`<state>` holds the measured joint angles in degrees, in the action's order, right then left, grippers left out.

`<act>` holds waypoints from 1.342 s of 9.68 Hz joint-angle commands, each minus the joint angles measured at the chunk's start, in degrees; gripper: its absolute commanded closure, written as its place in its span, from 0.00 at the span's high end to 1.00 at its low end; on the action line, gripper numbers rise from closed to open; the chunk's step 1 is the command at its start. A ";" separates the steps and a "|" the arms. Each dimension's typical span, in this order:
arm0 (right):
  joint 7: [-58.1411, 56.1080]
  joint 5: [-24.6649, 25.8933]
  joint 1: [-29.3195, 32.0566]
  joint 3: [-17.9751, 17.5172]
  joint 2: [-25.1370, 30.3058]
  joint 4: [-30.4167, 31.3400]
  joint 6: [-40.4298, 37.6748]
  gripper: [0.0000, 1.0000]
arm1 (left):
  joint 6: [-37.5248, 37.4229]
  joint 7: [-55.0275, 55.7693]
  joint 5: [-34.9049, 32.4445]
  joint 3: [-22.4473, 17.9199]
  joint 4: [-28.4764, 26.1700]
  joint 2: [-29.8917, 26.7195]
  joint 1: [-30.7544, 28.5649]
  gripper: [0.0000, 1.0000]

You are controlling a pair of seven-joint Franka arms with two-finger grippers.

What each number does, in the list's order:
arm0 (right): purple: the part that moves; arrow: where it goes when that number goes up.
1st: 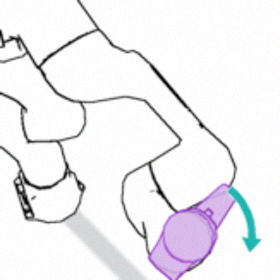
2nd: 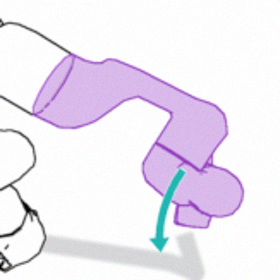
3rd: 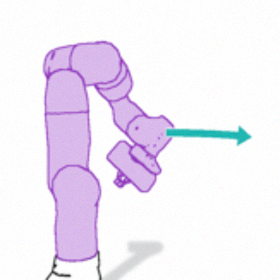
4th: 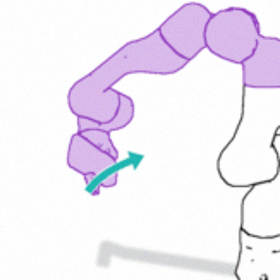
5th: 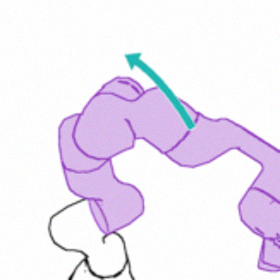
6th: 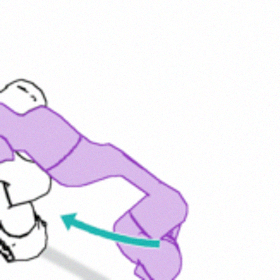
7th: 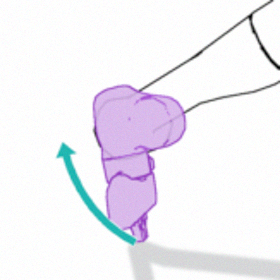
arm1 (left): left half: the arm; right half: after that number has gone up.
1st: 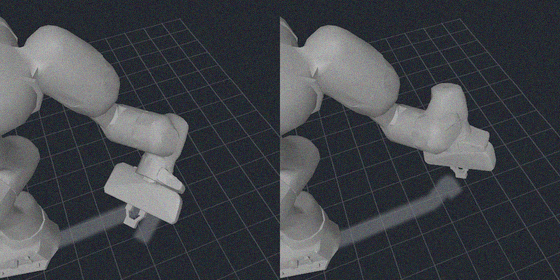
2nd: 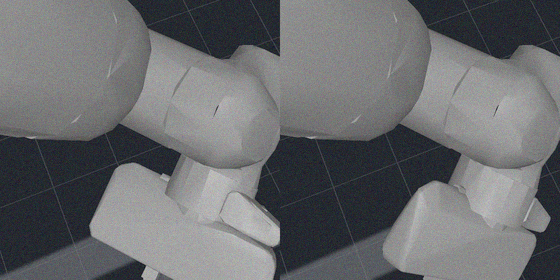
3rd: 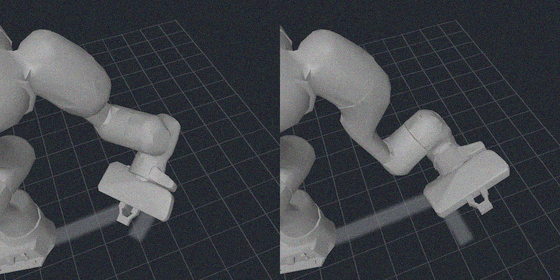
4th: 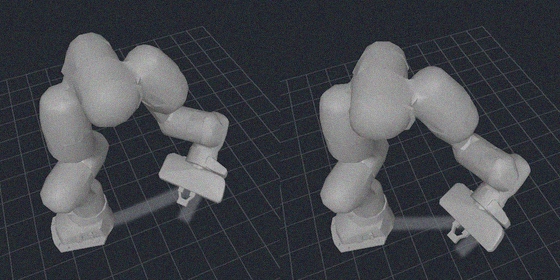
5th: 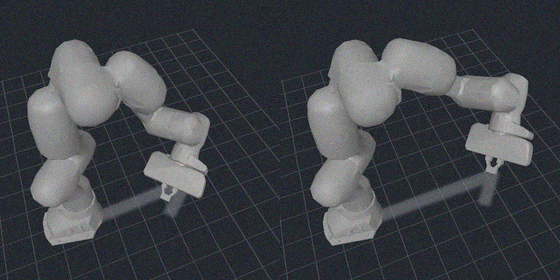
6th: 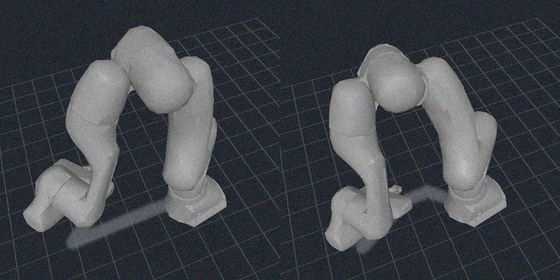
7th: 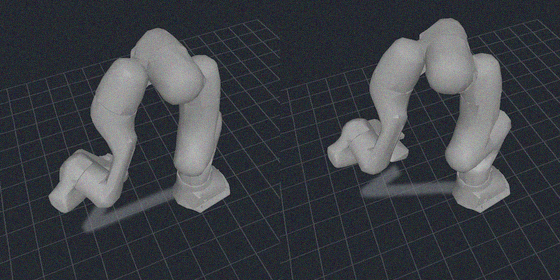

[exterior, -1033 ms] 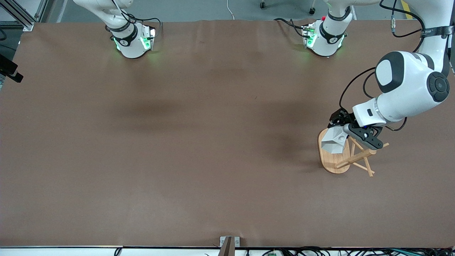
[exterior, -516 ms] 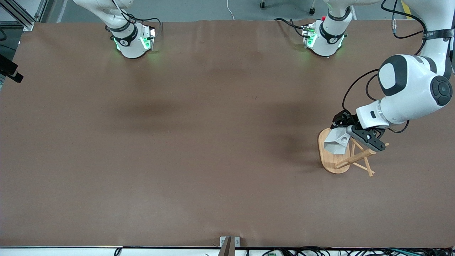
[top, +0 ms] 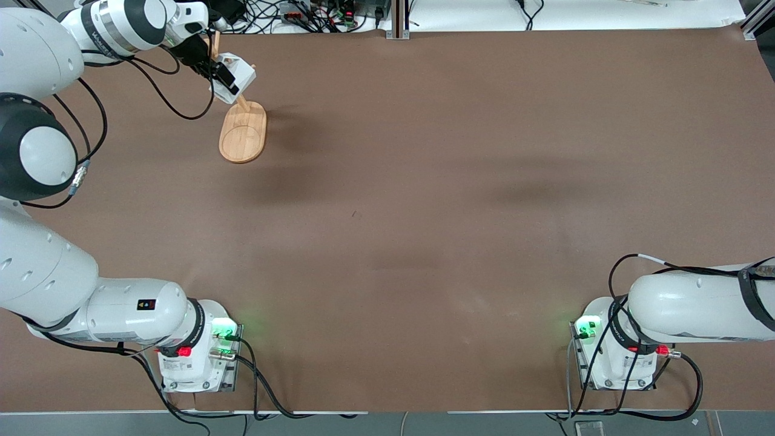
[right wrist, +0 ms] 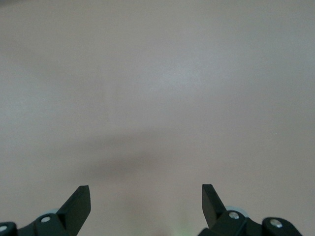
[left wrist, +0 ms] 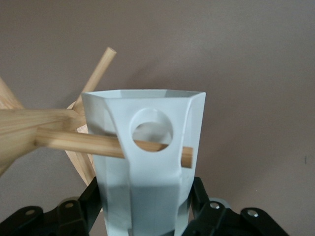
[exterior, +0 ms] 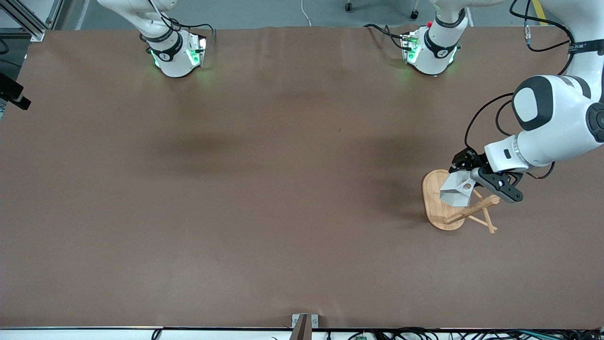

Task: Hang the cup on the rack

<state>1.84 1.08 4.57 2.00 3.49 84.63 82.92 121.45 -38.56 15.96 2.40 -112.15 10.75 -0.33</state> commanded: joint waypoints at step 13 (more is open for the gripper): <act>-0.61 -1.61 1.23 -0.06 -0.15 -0.34 -0.04 1.00 | -22.11 39.84 -9.60 1.72 12.38 -8.72 4.38 1.00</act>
<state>1.61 0.46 5.20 2.20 3.43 84.63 82.90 101.58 -3.13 9.58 3.03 -99.38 3.14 3.91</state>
